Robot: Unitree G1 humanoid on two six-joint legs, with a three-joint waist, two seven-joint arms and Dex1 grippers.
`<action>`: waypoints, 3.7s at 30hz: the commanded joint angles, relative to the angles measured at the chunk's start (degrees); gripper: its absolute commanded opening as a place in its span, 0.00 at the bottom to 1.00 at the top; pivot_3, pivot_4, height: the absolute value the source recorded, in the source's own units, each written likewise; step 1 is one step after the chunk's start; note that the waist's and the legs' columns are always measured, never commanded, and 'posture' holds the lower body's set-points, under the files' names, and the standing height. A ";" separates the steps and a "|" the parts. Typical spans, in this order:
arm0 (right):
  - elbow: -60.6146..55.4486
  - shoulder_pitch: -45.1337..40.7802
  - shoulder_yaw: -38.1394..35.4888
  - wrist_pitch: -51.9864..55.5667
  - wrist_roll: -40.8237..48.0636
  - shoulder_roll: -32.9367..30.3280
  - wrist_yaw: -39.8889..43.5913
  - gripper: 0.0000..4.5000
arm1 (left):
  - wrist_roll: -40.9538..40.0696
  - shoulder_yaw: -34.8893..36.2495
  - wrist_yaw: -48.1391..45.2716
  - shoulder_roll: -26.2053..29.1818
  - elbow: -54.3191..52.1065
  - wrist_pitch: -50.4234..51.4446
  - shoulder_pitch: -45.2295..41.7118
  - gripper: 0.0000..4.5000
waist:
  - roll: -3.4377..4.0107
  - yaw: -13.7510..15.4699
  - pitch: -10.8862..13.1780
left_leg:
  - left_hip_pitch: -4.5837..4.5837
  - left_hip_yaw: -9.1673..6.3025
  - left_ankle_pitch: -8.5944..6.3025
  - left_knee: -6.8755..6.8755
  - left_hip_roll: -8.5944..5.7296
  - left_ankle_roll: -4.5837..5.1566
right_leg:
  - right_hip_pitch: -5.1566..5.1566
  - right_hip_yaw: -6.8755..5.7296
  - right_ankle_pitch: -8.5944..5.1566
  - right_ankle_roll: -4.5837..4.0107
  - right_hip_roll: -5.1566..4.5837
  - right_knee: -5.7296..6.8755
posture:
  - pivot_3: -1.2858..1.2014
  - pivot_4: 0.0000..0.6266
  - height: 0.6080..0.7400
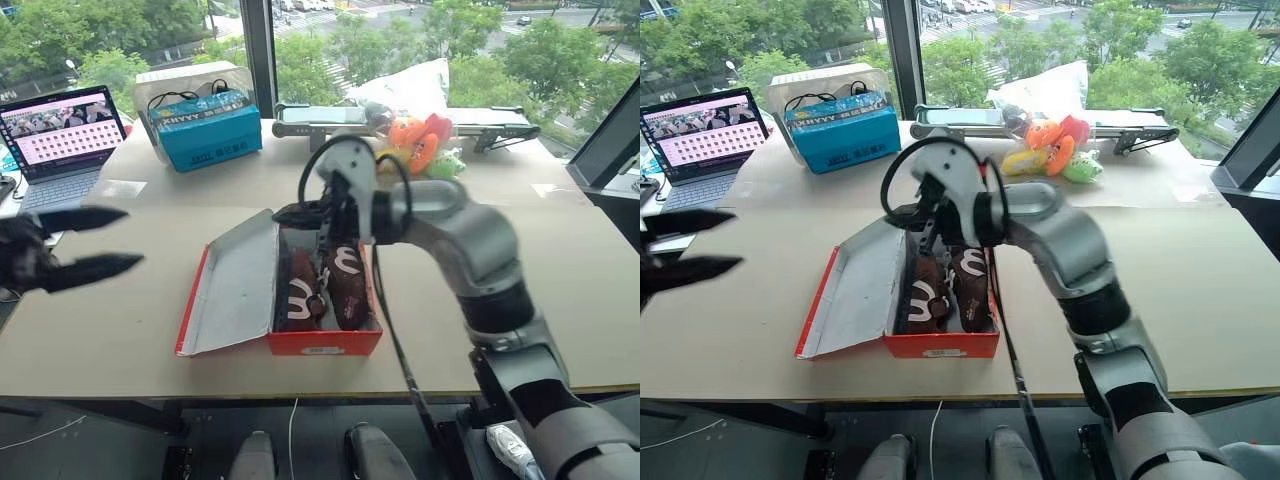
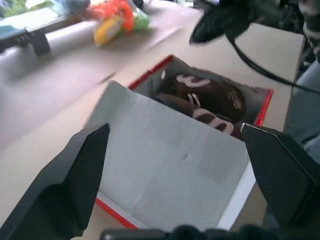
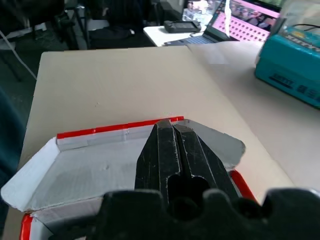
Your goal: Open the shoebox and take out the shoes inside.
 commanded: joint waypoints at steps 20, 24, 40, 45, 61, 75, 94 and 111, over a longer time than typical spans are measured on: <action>-13.47 4.22 1.37 33.99 -3.01 3.72 -27.30 0.98 | 2.36 -12.07 -1.13 -2.30 3.75 -5.83 -10.71 1.00 | 0.01 -0.40 0.01 | -0.06 0.00 0.00 0.00 -0.01 0.01 | -0.06 0.04 -0.02 -0.01 0.02 0.01 | 0.52 0.24 0.70; -13.52 4.82 2.07 34.71 -2.74 3.70 -28.06 0.98 | 2.85 -12.59 -1.25 -2.59 4.44 -6.07 -11.41 1.00 | 0.01 -0.39 0.01 | -0.06 0.00 0.00 0.00 -0.01 0.01 | -0.06 0.03 -0.02 -0.01 0.02 0.00 | 0.52 0.24 0.70; -13.92 14.05 7.79 34.41 -3.00 2.45 -30.84 0.98 | 2.70 -11.93 -0.19 -2.99 3.39 -5.40 -10.97 1.00 | -0.07 -0.39 -0.04 | 0.00 -0.03 0.01 0.00 -0.01 0.01 | 0.03 0.03 -0.03 0.01 0.02 0.00 | 0.52 0.24 0.70; -12.69 15.63 9.21 32.43 -3.95 2.59 -31.16 0.98 | 2.36 -11.80 0.15 -2.90 3.18 -5.04 -11.26 1.00 | -0.27 -0.39 -0.17 | 0.06 -0.03 0.00 0.00 -0.01 0.01 | 0.09 0.03 -0.04 0.01 0.02 -0.01 | 0.52 0.24 0.70; -10.32 15.85 11.21 29.62 -6.62 1.87 -30.31 0.32 | 1.85 -11.33 0.77 -2.92 2.79 -4.68 -11.62 1.00 | -0.61 -0.50 -0.38 | 0.26 -0.01 0.00 0.00 0.01 0.01 | 0.24 0.03 -0.05 -0.02 0.02 -0.01 | 0.52 0.24 0.70; -11.03 13.78 10.13 30.86 -7.76 2.04 -30.64 0.01 | 1.56 -11.87 1.06 -2.85 2.80 -4.49 -12.61 1.00 | -0.66 -0.45 -0.41 | 0.27 -0.01 0.00 0.00 0.00 0.01 | 0.24 0.03 -0.05 -0.02 0.02 -0.01 | 0.52 0.24 0.70; -13.36 8.08 -7.27 34.78 -1.64 8.27 -30.00 0.01 | 2.69 -14.12 -0.05 -2.89 4.80 -5.13 -15.28 1.00 | -0.55 -0.37 -0.33 | -0.10 -0.03 0.00 0.00 0.00 0.01 | -0.08 0.02 -0.06 0.00 0.02 -0.01 | 0.52 0.24 0.70; -2.25 -1.77 -35.73 34.78 11.28 3.25 -29.31 0.01 | 3.99 -15.61 -0.85 -3.41 6.85 -6.40 -17.20 1.00 | -0.28 -0.47 -0.13 | -0.11 -0.01 0.00 0.00 -0.01 0.02 | -0.07 0.05 -0.06 0.01 0.03 -0.01 | 0.52 0.24 0.70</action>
